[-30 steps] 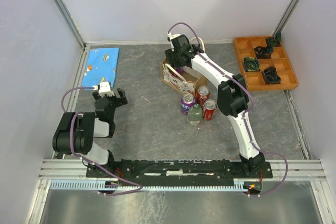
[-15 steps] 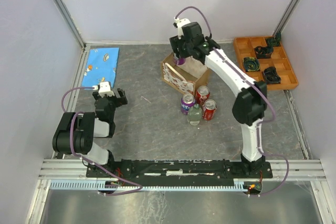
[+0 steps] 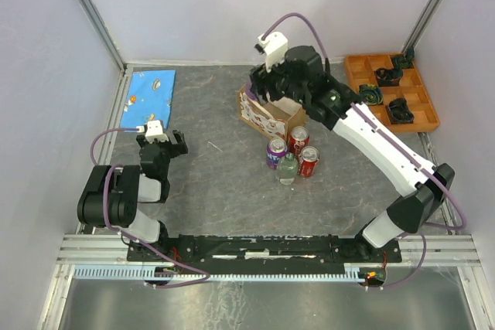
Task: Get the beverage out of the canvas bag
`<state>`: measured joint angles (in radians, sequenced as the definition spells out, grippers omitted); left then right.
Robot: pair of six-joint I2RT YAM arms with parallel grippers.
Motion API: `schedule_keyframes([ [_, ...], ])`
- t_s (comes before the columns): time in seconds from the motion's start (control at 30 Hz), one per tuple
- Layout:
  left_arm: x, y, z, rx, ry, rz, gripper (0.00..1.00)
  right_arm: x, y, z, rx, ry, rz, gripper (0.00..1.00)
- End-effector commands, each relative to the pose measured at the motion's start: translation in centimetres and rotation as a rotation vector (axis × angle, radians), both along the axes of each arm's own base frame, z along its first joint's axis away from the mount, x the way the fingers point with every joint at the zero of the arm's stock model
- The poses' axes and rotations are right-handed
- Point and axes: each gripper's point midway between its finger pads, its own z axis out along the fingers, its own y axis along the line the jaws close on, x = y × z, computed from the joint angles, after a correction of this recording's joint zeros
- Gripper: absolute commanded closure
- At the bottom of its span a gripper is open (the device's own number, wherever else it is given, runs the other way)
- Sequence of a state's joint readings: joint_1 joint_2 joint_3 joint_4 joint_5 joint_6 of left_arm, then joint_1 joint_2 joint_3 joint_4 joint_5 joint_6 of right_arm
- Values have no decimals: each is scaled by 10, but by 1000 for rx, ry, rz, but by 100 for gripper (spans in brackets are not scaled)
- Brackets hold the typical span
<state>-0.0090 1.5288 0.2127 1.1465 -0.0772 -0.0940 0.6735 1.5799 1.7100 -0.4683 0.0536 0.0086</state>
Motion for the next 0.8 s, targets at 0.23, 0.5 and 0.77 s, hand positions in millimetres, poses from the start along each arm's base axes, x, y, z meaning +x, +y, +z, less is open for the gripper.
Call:
schedule_keyframes([
  [0.23, 9, 4, 19, 70, -59, 3, 1, -56, 38, -20, 18, 46, 153, 100],
  [0.5, 9, 4, 18, 71, -56, 4, 1, -77, 34, -99, -47, 188, 91, 100],
  [0.77, 9, 4, 19, 71, -59, 3, 1, -86, 47, -132, -96, 227, 128, 100],
])
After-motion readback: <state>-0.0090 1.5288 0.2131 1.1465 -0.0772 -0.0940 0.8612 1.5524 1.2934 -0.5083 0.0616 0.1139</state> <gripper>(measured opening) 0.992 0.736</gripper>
